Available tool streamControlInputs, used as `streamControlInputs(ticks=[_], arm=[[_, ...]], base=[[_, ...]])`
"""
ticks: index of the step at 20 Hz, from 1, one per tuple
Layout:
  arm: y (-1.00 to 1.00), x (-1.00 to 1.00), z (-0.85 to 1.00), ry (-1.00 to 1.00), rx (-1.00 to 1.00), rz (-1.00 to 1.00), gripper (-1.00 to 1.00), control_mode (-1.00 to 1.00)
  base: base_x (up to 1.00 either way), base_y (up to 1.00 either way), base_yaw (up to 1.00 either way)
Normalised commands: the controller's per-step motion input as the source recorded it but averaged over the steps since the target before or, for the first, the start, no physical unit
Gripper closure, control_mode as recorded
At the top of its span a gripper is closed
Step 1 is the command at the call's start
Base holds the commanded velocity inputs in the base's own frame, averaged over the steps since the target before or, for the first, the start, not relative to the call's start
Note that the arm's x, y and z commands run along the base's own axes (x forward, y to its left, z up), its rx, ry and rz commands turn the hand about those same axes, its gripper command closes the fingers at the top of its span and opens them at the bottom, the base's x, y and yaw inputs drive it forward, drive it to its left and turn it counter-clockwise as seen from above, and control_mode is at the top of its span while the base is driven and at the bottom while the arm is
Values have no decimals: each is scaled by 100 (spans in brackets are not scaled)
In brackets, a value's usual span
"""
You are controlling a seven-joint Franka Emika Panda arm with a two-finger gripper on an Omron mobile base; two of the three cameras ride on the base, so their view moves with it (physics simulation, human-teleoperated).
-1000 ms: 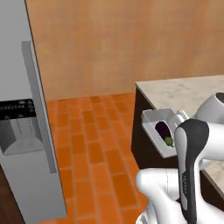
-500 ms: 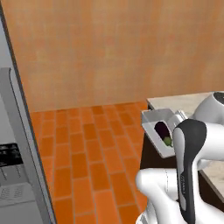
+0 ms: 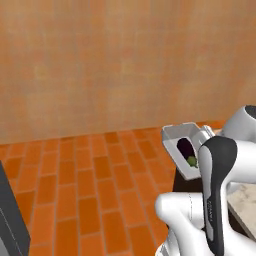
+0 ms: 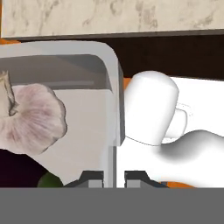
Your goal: Take the meat container that has the steak and place it on the second highest rack of the freezer. Then take the vegetable container that has the garlic and eggplant and place it on the highest rack of the freezer.
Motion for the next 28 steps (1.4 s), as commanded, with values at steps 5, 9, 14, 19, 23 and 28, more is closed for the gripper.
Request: streamControlInputs(ticks=[5,9,14,19,23,28], arm=[[0,0,0,0,0,0,100,100],[0,0,0,0,0,0,100,100],[0,0,0,0,0,0,100,100],[0,0,0,0,0,0,100,100],[0,0,0,0,0,0,100,100],[0,0,0,0,0,0,100,100]], base=[[100,-9,-1],[100,0,0],[100,-3,28],[47,-4,88],[21,0,93],[11,0,95]])
